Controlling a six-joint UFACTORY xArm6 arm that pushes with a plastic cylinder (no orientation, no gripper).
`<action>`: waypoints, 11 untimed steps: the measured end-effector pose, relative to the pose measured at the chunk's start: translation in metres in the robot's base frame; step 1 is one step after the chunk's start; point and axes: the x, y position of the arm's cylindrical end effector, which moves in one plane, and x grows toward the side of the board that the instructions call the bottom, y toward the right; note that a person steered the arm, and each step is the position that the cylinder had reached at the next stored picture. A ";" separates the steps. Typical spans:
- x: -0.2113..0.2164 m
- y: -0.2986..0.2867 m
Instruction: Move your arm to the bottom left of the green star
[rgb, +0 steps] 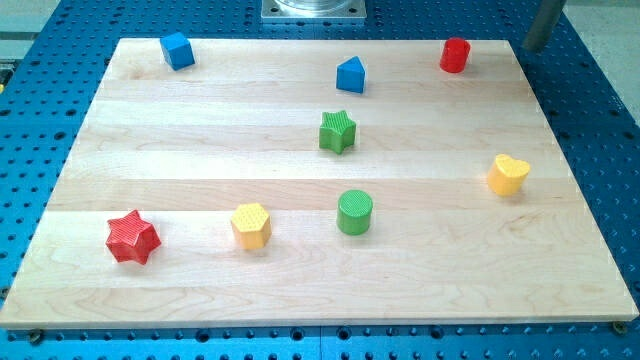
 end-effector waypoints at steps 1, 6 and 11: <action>0.000 0.000; 0.177 -0.186; 0.227 -0.378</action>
